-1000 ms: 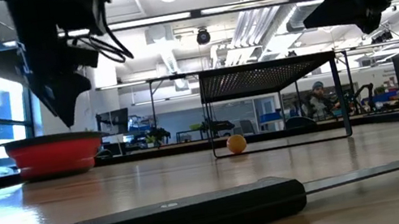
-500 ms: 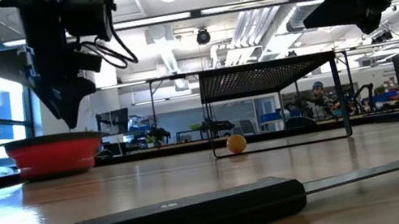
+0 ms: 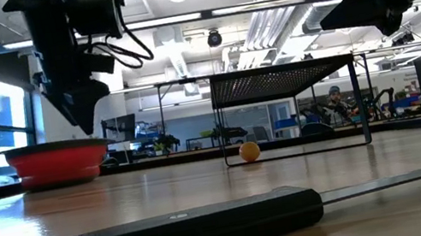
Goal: Pick & Place Fruit
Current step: Move the strainer bowl to the center of the table
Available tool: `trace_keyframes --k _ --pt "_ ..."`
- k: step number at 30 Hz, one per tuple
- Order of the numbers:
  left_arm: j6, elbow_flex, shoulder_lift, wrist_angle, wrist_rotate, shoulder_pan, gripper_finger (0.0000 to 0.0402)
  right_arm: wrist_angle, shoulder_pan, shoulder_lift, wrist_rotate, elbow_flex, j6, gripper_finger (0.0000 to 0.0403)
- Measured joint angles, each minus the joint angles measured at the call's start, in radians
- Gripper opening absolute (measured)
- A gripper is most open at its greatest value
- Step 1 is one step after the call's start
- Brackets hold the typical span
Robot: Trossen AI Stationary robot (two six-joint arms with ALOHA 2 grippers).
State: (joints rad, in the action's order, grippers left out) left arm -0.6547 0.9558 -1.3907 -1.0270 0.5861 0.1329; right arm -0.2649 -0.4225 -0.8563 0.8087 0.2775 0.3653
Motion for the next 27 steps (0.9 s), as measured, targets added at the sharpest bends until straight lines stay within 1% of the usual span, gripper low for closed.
trace_keyframes --k 6,9,12,16,18,20,23,27 --pt "-0.004 -0.115 0.000 0.068 0.001 0.000 0.0269 0.000 0.000 0.000 0.000 0.000 0.000 0.0003" --pt "-0.031 -0.157 -0.001 0.083 0.029 0.000 0.0269 0.000 0.000 0.000 0.000 0.000 0.000 0.0003" --pt "-0.056 -0.175 -0.001 0.081 0.070 0.000 0.0269 0.000 0.000 0.000 0.002 0.000 0.000 0.0003" --pt "-0.049 -0.175 -0.001 0.086 0.103 0.000 0.0269 0.000 0.000 0.000 0.003 0.000 0.000 0.0003" --pt "-0.030 -0.175 -0.001 0.088 0.104 0.005 0.0269 0.000 0.000 0.000 0.003 0.000 0.002 0.0003" --pt "-0.021 -0.175 -0.001 0.088 0.082 0.019 0.0268 0.000 0.000 0.000 0.003 0.000 0.002 0.0003" --pt "0.000 -0.175 -0.001 0.092 0.039 0.051 0.0256 0.000 0.000 0.000 0.003 0.000 0.003 0.0003" --pt "0.033 -0.175 -0.001 0.113 0.025 0.093 0.0215 0.000 0.000 0.000 0.003 0.000 0.004 0.0003"
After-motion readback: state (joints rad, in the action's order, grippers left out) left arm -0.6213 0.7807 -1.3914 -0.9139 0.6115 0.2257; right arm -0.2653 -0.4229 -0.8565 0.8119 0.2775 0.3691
